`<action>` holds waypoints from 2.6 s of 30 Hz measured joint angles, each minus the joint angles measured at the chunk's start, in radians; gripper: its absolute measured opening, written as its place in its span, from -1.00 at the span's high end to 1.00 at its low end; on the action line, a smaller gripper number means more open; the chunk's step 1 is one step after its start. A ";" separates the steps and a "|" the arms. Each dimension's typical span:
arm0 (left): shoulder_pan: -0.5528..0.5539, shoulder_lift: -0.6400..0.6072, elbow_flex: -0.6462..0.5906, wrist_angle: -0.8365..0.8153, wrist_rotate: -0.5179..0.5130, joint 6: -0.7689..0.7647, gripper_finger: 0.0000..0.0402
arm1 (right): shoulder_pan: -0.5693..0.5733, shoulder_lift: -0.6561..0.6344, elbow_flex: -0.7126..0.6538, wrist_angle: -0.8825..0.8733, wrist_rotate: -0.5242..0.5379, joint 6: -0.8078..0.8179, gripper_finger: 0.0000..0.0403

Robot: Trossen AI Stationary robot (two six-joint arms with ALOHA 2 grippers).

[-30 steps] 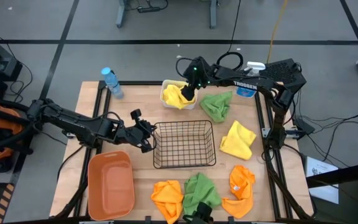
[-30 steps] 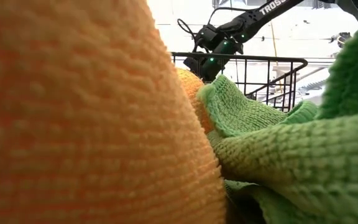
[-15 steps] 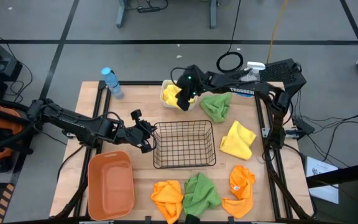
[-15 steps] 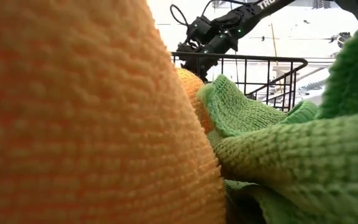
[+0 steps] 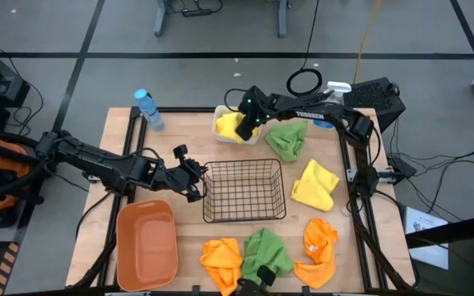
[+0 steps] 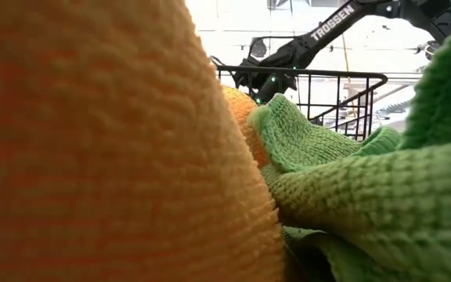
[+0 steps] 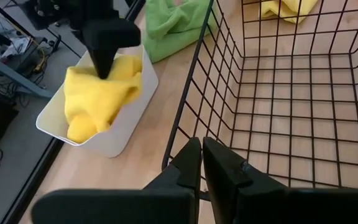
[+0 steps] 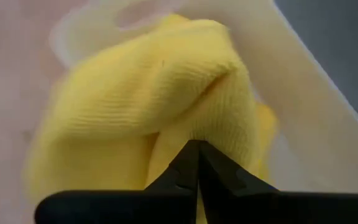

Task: Sort microfiber towel by color & place in baskets
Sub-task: Put the left yellow microfiber cloth into the white bin

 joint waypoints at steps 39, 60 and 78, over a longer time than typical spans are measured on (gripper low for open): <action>0.000 0.000 0.000 0.002 0.010 -0.001 0.88 | 0.077 0.039 0.034 0.062 0.092 -0.059 1.00; 0.000 0.000 0.000 0.000 0.037 -0.008 0.88 | 0.034 0.048 0.034 -0.025 0.093 -0.047 1.00; 0.000 0.000 0.000 0.001 0.039 -0.007 0.88 | 0.042 0.052 0.034 0.022 0.103 -0.062 1.00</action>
